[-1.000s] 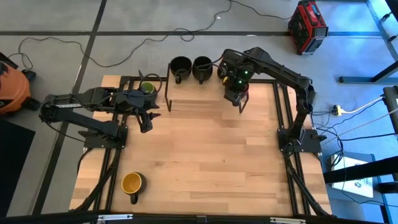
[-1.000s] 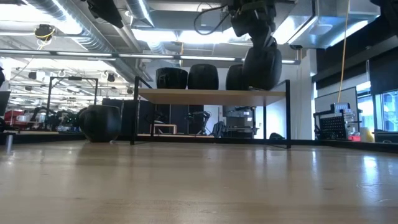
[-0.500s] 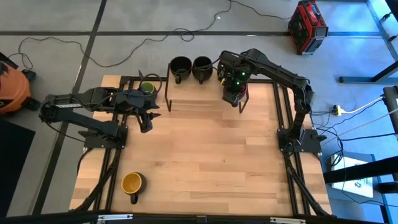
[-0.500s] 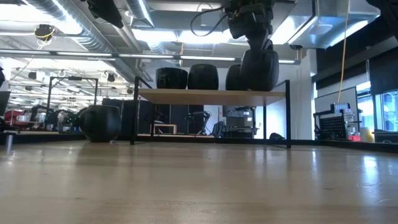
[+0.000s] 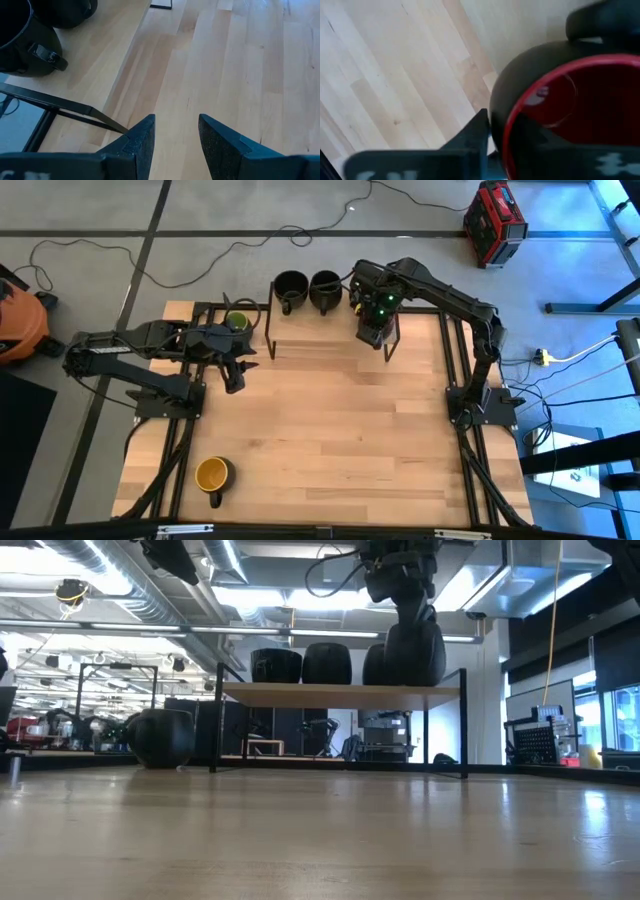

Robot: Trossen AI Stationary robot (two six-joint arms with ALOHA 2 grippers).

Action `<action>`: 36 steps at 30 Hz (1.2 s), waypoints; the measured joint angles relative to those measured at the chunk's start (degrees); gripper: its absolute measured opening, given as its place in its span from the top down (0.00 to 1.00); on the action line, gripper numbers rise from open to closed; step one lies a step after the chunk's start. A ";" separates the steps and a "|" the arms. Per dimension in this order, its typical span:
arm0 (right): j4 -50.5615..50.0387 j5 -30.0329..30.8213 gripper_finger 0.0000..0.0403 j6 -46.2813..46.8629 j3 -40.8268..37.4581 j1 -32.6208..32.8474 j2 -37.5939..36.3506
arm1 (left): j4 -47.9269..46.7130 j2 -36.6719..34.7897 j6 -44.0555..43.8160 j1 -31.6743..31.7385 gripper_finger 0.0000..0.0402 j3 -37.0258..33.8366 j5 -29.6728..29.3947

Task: Place coffee mugs
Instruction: Put the top right red mug on the shelf, then adjust the black mug

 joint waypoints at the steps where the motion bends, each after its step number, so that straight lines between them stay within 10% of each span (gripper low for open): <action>1: -0.29 -0.02 0.83 0.00 0.00 0.00 0.00 | 0.00 -0.02 0.00 0.02 0.64 0.00 0.00; 24: -2.67 4.78 0.70 0.39 12.62 0.25 -1.30 | 0.00 0.00 0.00 0.01 0.64 0.00 -0.41; 36: 6.70 4.40 0.70 -2.20 13.94 12.97 -8.62 | -1.08 -0.04 -0.70 -0.50 0.64 -0.06 0.11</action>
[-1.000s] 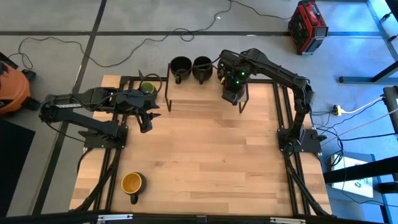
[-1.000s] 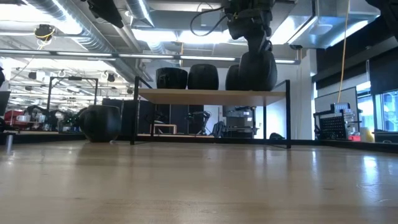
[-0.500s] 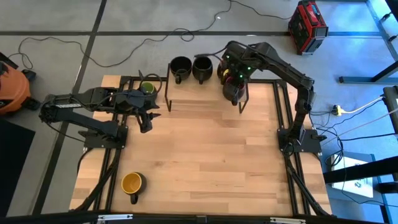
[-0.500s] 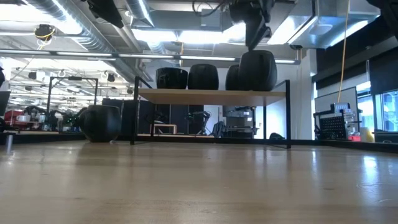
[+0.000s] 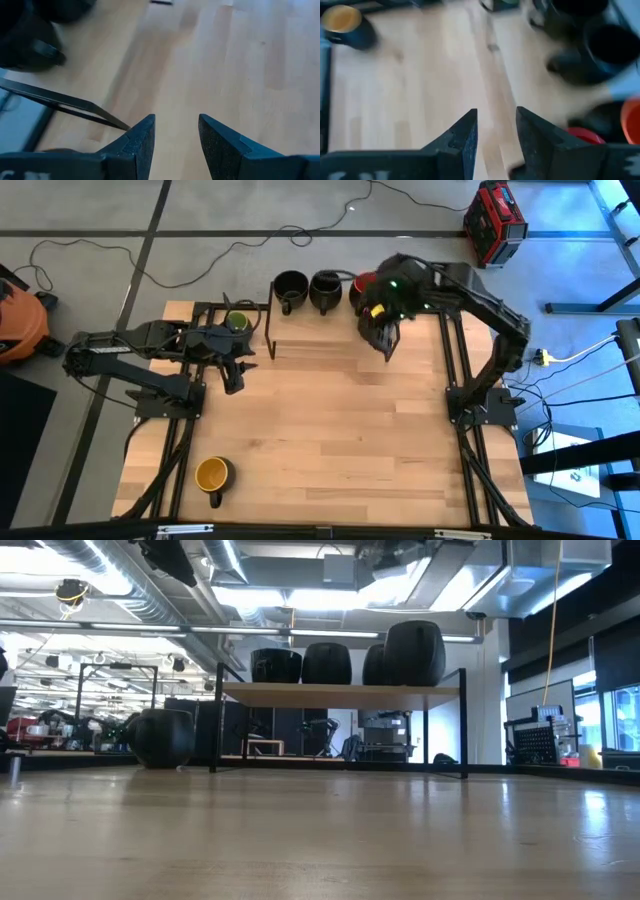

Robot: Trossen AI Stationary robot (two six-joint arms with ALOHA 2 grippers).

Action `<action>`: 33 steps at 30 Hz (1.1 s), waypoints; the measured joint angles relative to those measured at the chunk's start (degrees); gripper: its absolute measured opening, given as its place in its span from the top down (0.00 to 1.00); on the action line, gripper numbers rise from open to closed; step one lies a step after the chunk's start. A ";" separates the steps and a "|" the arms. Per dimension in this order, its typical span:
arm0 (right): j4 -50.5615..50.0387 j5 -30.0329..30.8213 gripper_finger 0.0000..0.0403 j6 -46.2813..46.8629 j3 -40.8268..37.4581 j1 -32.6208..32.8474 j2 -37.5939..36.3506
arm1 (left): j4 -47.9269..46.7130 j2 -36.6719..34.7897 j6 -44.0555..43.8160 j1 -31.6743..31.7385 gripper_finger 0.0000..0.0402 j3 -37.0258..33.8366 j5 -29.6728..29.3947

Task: Place coffee mugs
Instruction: Adjust the black mug

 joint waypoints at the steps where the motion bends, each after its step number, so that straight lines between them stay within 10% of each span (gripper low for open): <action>1: 1.47 -0.09 0.70 -0.55 0.00 1.73 -0.66 | -0.04 -0.23 -0.71 -0.47 0.64 -0.37 0.99; 17: 8.14 18.82 0.70 7.17 -10.86 23.84 -5.15 | -1.39 -1.46 -17.81 -16.63 0.64 -6.83 9.98; 33: 40.17 30.31 0.70 33.45 -60.30 42.41 -25.54 | -1.58 15.26 -29.90 -30.10 0.64 -2.62 21.72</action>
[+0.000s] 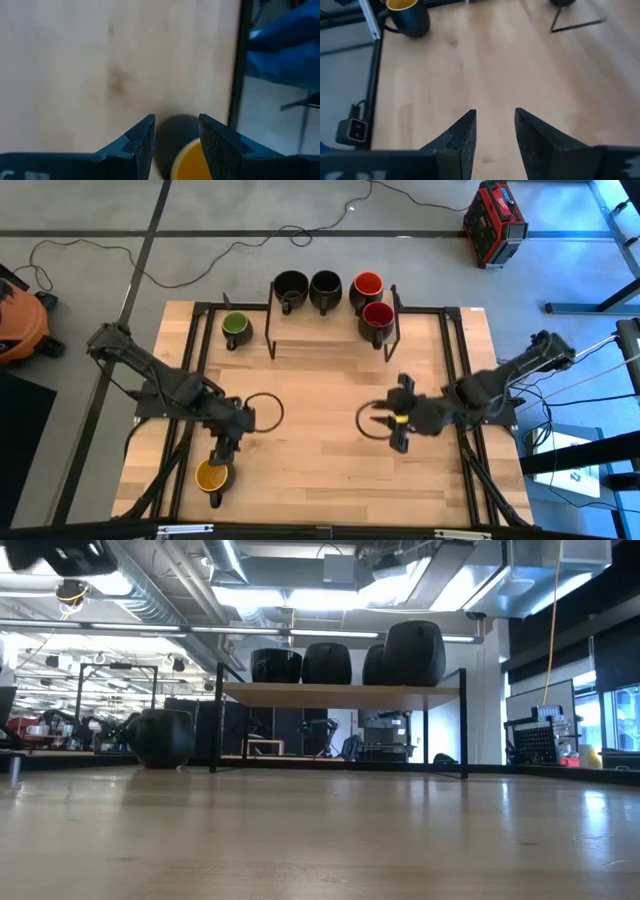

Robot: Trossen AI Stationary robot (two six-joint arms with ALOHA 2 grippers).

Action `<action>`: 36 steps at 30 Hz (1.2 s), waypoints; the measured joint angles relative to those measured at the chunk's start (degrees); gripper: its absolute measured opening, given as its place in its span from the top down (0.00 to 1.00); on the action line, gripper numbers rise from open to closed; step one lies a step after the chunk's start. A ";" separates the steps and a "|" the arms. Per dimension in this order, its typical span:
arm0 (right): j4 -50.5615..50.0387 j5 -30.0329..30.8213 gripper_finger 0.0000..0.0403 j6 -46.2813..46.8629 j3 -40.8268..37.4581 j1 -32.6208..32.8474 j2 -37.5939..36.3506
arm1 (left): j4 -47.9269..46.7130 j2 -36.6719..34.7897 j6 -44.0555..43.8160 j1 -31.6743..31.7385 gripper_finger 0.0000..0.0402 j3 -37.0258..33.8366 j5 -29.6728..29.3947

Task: Place coffee mugs
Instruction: Adjust the black mug

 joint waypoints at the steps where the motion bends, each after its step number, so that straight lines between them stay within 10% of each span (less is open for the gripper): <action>1: 2.59 0.51 0.70 1.28 -2.41 1.09 -0.33 | -0.40 0.72 -1.14 -0.71 0.64 0.74 0.56; 18: 13.22 1.32 0.70 9.32 -12.53 5.57 -0.16 | -6.58 7.80 -13.00 -13.92 0.64 0.76 0.20; 24: 13.34 2.70 0.70 8.67 -12.53 5.40 -0.16 | -7.58 6.81 -7.31 -2.49 0.64 8.84 -9.42; 36: 13.49 11.24 0.70 9.50 -12.53 3.40 -0.16 | 2.38 7.63 33.06 28.04 0.65 20.72 -34.01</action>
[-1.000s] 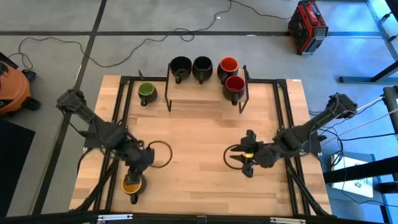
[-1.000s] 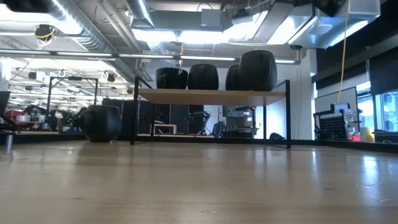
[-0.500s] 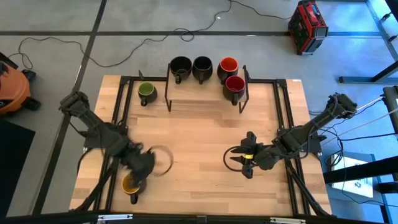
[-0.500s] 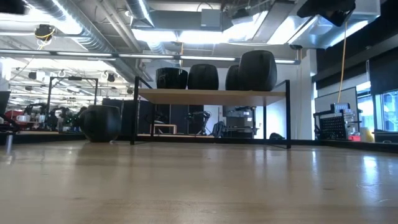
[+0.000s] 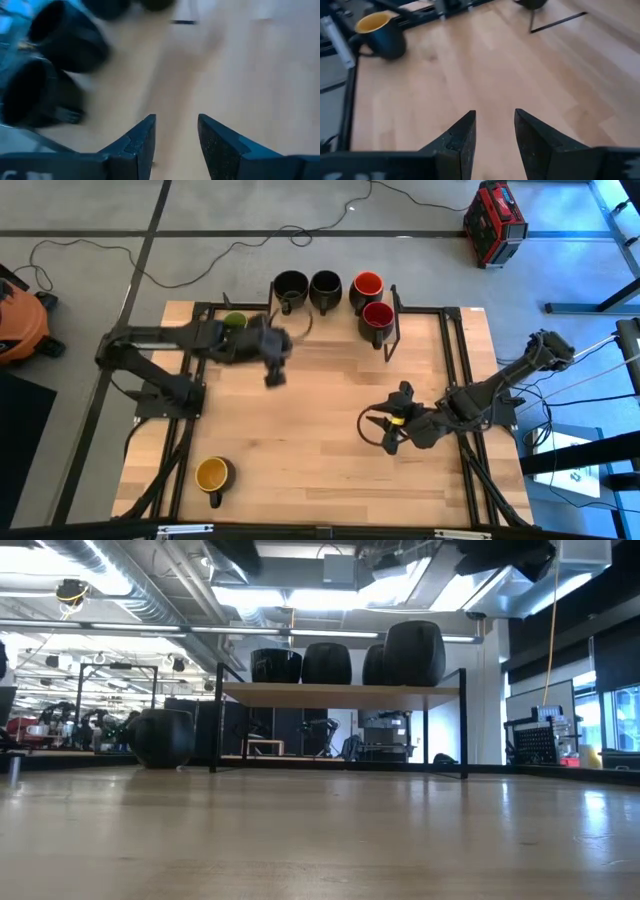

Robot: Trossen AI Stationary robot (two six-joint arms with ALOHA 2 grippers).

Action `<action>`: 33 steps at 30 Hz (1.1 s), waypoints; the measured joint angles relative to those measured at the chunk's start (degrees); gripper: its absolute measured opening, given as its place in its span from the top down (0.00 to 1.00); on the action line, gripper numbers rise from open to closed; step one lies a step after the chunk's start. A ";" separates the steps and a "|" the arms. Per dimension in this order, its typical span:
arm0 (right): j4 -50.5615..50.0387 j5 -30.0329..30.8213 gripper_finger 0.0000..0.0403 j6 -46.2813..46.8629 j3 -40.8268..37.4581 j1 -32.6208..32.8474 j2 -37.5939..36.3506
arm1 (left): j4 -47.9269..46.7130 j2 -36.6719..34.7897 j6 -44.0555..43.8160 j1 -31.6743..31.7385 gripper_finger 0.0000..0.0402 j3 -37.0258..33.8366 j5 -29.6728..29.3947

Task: Place coffee mugs
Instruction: Adjust the black mug

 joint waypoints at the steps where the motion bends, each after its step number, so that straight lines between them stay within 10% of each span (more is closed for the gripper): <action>1: -0.08 0.10 0.70 0.24 0.00 -0.57 0.00 | 1.65 0.00 3.17 2.56 0.66 -0.76 -0.03; 12: -0.66 0.18 0.70 0.00 0.00 -6.01 0.02 | 20.10 2.38 29.15 17.96 0.80 -13.09 -2.08; 22: -2.06 0.20 0.70 -0.03 -0.02 -7.43 0.04 | 28.58 7.07 30.92 20.81 0.99 -14.17 -3.05; 33: -2.09 -0.01 0.70 -0.03 -0.02 -7.38 0.07 | 28.23 8.55 30.96 21.68 0.98 -14.17 -7.36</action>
